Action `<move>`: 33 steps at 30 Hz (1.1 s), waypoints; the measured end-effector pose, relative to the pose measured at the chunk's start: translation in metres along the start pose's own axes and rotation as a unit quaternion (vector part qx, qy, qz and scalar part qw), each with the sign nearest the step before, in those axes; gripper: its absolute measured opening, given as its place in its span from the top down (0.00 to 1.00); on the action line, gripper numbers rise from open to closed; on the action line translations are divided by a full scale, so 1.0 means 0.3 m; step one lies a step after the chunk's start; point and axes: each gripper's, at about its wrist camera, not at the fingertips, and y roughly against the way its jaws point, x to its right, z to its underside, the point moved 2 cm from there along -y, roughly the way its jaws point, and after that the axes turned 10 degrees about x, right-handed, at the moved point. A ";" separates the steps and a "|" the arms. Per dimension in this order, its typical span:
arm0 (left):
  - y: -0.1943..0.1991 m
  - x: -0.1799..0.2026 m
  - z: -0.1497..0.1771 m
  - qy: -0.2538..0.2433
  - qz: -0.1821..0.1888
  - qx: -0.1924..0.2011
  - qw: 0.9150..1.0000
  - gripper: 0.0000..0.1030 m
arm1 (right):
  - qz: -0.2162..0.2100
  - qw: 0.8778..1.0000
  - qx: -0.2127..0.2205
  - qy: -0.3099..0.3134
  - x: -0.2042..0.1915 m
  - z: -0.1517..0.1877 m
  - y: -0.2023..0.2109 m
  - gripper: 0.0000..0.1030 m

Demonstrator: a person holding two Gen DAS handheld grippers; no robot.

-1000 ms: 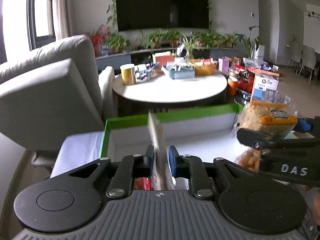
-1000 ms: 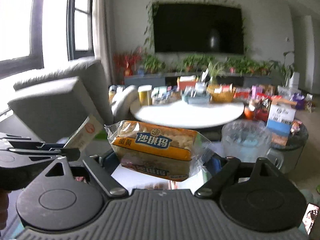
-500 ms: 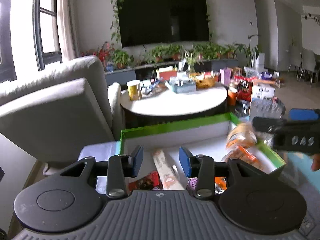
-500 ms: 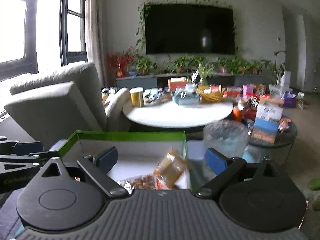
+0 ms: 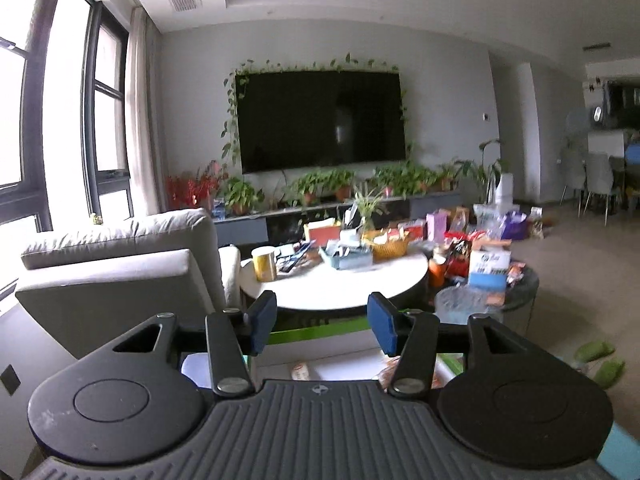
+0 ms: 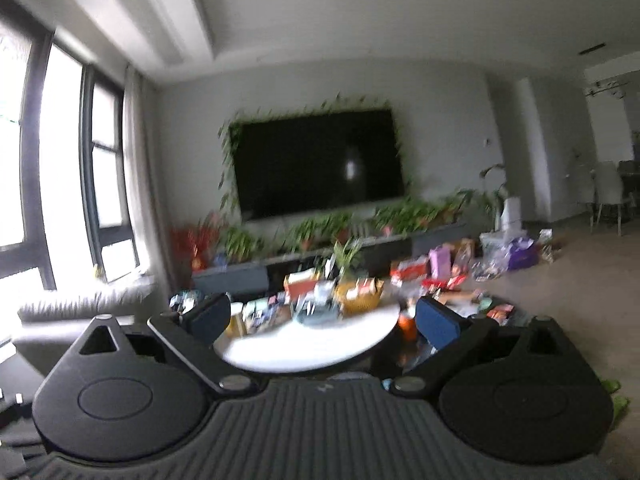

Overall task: Organize snacks
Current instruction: 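Move both tools back over the remaining snacks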

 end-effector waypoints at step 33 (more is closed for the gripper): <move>0.129 -0.162 0.390 0.114 -0.024 -0.154 0.981 0.40 | -0.149 0.978 -0.147 0.024 0.017 0.503 0.054 0.40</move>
